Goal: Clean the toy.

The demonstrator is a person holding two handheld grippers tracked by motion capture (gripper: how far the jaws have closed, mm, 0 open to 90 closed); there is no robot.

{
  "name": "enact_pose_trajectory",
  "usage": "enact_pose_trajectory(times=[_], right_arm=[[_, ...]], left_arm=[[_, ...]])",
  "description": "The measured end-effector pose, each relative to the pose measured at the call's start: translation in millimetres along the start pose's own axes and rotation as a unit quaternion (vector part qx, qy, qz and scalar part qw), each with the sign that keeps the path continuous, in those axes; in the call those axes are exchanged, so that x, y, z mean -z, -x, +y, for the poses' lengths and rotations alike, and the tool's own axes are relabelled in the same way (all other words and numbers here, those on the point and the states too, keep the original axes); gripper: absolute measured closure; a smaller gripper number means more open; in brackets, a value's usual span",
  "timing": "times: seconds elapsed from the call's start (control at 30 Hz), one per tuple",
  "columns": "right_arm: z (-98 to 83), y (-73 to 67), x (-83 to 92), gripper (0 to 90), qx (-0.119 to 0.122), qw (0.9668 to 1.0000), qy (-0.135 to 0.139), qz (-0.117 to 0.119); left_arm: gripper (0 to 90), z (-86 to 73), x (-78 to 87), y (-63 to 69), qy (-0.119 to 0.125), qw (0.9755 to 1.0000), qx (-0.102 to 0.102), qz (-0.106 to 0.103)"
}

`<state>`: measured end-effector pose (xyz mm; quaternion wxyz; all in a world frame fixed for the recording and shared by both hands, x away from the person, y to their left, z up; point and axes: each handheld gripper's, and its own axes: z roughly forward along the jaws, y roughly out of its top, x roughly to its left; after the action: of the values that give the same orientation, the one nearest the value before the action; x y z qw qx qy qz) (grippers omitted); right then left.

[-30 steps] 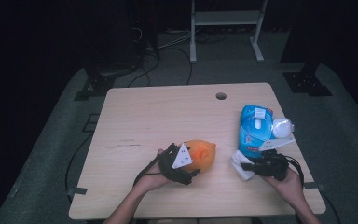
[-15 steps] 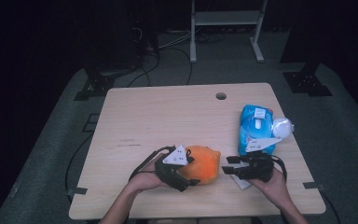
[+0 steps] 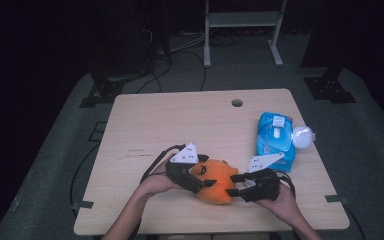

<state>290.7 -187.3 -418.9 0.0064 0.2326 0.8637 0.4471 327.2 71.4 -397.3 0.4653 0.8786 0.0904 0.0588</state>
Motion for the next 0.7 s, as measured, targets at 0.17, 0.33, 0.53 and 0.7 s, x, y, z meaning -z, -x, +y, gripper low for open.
enact_pose_trajectory(times=[0.17,0.33,0.53,0.7], right_arm=[[-1.4,3.2,3.2,41.3,-0.001,1.0000,-0.007,0.005],[-6.4,7.8,11.5,40.3,-0.011,0.9999,-0.001,0.005],[-8.9,15.3,28.8,39.6,-0.033,0.9985,0.042,0.002],[-11.8,23.0,41.4,39.3,-0.054,0.9955,0.078,-0.003]], left_arm=[[17.5,-3.3,-16.4,-2.2,-0.018,0.9998,-0.008,-0.001],[30.9,-9.1,-25.9,6.5,-0.050,0.9981,-0.033,0.017],[54.6,-7.9,-20.8,8.9,-0.010,0.9991,-0.003,0.041],[56.9,-6.3,-10.8,3.8,0.020,0.9978,0.008,0.063]])
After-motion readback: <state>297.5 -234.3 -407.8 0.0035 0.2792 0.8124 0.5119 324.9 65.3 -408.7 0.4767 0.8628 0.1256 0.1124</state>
